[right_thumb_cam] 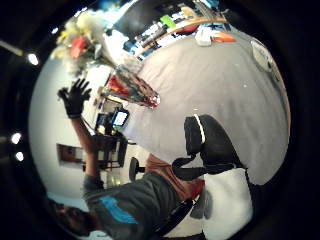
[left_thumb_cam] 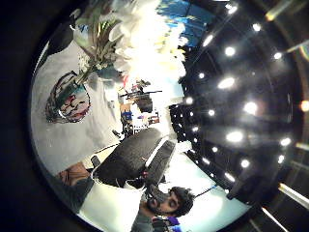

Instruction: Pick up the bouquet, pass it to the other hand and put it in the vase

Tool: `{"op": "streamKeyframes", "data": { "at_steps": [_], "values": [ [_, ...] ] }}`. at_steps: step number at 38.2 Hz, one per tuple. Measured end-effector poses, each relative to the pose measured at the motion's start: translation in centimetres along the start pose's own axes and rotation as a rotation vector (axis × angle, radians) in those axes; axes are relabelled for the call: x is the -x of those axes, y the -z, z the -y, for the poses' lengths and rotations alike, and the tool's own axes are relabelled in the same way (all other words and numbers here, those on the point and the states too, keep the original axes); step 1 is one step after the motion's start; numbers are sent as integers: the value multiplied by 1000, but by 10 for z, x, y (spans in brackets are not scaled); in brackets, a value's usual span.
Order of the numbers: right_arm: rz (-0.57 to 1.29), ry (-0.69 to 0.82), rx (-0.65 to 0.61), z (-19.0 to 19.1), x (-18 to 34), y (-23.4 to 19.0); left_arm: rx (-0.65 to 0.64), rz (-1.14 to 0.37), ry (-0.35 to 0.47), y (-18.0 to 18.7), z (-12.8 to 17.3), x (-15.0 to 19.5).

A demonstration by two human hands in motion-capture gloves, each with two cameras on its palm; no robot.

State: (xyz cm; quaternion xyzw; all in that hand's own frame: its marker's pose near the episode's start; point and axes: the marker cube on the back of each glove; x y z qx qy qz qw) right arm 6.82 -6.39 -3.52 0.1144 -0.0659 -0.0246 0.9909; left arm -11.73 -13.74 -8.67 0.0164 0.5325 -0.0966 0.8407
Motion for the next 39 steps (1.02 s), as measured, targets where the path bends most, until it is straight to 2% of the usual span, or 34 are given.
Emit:
{"op": "streamKeyframes", "data": {
  "at_steps": [7, 14, 25, 31, 39],
  "values": [
    [11, 30, -16, 6, 13, -2, -89, 8, -75, 26, -23, -8],
    [23, 56, -44, 15, 20, -9, -77, -14, -142, 27, -44, -16],
    [38, 85, -46, 15, 35, -10, -50, -60, -192, 24, -60, -16],
    [39, 90, -42, 16, 40, -10, -34, -77, -172, 19, -74, -19],
    [39, 96, -49, 19, 47, -10, -33, -85, -190, 21, -81, -20]
  ]
}}
